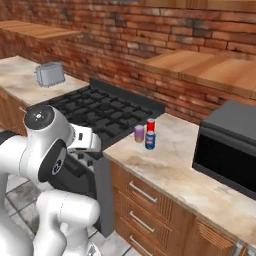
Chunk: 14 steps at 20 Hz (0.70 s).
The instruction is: Four empty soda cans are scattered around the kitchen. Gather all the cans and cluster them next to the stove for recycling.
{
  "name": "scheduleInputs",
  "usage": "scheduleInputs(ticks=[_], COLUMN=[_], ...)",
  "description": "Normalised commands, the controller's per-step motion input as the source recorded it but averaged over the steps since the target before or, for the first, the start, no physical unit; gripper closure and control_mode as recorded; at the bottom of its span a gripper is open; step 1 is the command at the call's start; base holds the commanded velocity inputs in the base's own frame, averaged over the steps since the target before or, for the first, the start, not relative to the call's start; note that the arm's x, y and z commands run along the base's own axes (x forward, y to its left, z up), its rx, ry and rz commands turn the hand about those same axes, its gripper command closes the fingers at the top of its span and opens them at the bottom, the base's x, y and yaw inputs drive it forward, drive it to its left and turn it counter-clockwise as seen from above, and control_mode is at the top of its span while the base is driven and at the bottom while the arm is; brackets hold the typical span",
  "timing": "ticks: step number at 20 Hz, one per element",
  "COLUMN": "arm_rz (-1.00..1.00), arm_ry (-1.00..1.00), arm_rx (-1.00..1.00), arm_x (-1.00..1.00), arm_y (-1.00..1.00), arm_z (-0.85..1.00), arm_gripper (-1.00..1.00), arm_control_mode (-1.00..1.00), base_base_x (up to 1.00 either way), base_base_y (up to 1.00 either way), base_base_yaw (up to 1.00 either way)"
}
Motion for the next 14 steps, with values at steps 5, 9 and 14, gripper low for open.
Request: scheduleInputs(ticks=[5, 9, 14], arm_rz=[0.00, 0.00, 0.00], arm_ry=[0.00, 0.00, 0.00], arm_rx=[0.00, 0.00, 0.00], arm_x=[0.00, 0.00, 0.00], arm_y=[0.00, 0.00, 0.00], arm_z=[0.00, 0.00, 0.00], arm_gripper=[-1.00, -1.00, -1.00], arm_control_mode=[1.00, 1.00, 1.00], base_base_x=[-0.18, -0.22, -0.20], base_base_y=[0.30, 0.29, 0.31], base_base_yaw=[0.50, 0.49, 0.47])
